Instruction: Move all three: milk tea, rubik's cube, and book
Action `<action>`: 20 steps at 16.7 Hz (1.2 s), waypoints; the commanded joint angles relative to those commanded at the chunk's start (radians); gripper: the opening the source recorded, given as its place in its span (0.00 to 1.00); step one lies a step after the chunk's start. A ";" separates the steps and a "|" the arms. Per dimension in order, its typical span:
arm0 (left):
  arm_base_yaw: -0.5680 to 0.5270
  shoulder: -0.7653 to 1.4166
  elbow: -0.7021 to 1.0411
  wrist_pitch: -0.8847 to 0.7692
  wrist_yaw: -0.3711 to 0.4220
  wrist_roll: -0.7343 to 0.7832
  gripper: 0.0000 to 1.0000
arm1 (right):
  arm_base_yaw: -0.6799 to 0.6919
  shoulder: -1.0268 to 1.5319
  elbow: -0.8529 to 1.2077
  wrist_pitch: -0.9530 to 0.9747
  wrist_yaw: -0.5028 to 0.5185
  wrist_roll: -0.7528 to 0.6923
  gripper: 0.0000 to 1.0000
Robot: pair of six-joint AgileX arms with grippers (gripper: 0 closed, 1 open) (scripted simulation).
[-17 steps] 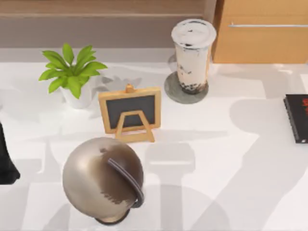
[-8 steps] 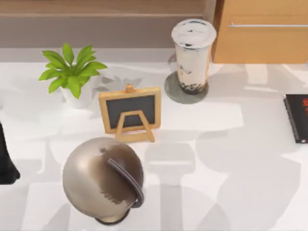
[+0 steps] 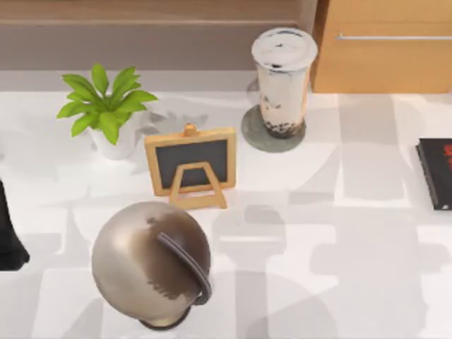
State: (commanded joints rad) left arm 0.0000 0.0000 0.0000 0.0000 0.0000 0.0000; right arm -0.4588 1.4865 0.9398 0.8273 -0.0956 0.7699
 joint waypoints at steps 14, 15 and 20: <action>0.000 0.000 0.000 0.000 0.000 0.000 1.00 | 0.240 0.174 -0.617 -0.016 -0.062 0.718 0.00; 0.000 0.000 0.000 0.000 0.000 0.000 1.00 | 0.240 0.174 -0.617 -0.016 -0.062 0.718 0.00; 0.000 0.000 0.000 0.000 0.000 0.000 1.00 | 0.238 0.174 -0.606 -0.010 -0.061 0.722 0.00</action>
State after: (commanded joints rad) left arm 0.0000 0.0000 0.0000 0.0000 0.0000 0.0000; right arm -0.2212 1.6603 0.3342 0.8177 -0.1563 1.4920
